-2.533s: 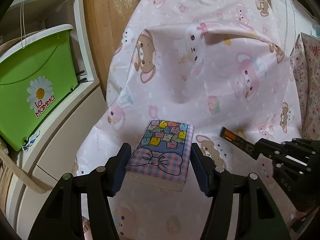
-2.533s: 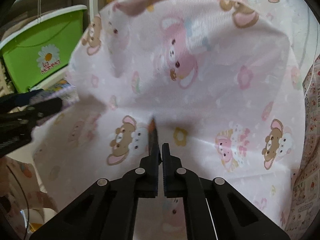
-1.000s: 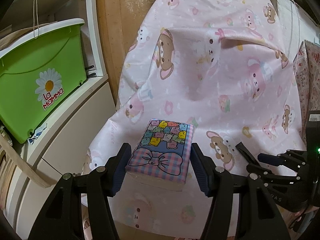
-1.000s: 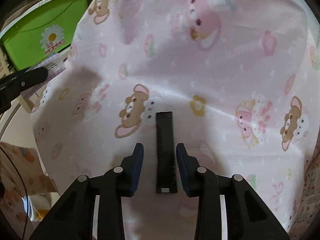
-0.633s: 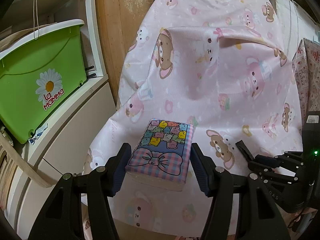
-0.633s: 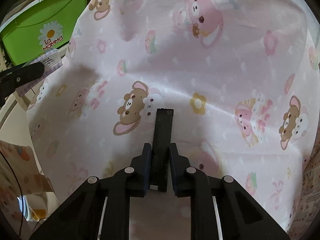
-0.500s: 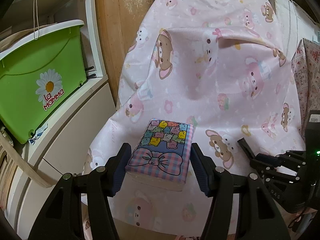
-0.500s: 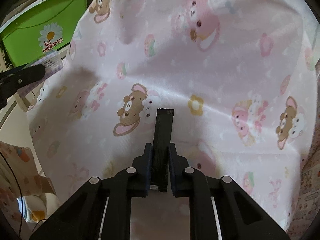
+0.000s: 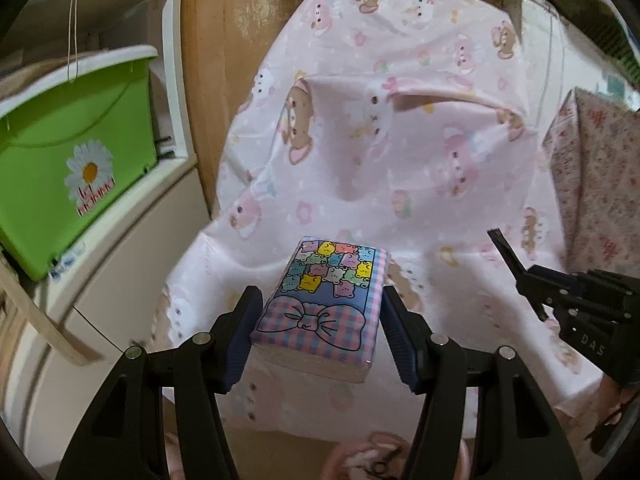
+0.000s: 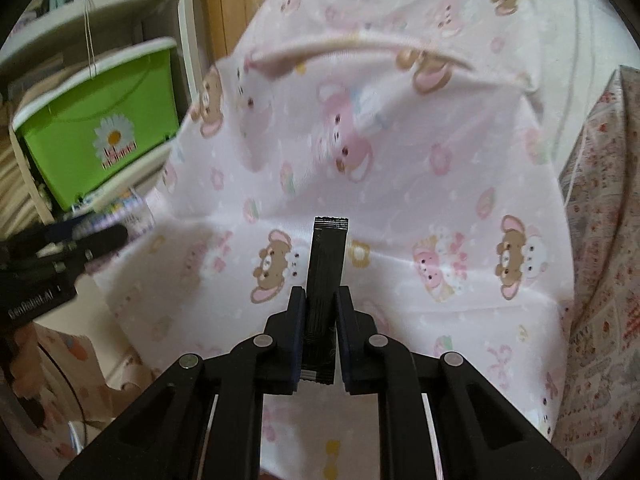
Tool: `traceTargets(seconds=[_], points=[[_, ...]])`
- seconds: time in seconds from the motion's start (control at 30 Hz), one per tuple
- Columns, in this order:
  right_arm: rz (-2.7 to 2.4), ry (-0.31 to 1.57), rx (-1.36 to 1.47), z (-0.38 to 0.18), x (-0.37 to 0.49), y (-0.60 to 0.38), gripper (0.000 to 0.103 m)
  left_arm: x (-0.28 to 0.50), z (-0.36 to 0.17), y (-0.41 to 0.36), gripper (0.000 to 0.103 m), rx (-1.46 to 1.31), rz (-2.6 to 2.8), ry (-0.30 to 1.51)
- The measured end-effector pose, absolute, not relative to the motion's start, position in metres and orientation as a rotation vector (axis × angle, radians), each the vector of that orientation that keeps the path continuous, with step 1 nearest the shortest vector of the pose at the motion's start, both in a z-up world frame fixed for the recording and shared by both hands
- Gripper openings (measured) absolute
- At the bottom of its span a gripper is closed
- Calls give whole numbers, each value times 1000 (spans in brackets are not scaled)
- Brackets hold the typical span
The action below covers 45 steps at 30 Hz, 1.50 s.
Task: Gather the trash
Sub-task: 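Close the right gripper on the black packet's end and lift it, then carry the tissue box and black packet down over the pink wastebasket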
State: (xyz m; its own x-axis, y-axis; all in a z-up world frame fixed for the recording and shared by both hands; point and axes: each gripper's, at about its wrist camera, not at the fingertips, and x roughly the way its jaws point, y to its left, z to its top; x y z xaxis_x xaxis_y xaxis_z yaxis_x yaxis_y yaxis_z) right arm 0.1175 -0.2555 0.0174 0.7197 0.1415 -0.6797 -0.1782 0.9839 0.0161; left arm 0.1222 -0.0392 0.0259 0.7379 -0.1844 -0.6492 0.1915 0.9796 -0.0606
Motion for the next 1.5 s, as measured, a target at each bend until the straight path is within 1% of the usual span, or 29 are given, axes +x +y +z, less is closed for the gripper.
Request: traceTargets(seconds=[0.17,0.5,0.67,0.87,1.07,1.23,1.5], points=[[192,737,-10,25,91,-259,16,108,20,-32,58,-67,-254,770],[228,749,-29,16,42,-246,16,75,10,-33,58,-35,-264,786],[253,772,-36,10,22,-240,16,65,-2,-31,58,-62,-299,855],[335,851,-27,-7,10,-229,17,65,-32,-33,58,-159,-402,1038],[416,955,33,-27,4,-228,16,58,-39,-44,58,-116,-424,1087],[430,1006,20,-38,3,-223,17,59,-54,-50,58,-77,-410,1157],[456,1162,-2,-71,8,-214,17,64,-81,-50,58,-75,-372,1265]])
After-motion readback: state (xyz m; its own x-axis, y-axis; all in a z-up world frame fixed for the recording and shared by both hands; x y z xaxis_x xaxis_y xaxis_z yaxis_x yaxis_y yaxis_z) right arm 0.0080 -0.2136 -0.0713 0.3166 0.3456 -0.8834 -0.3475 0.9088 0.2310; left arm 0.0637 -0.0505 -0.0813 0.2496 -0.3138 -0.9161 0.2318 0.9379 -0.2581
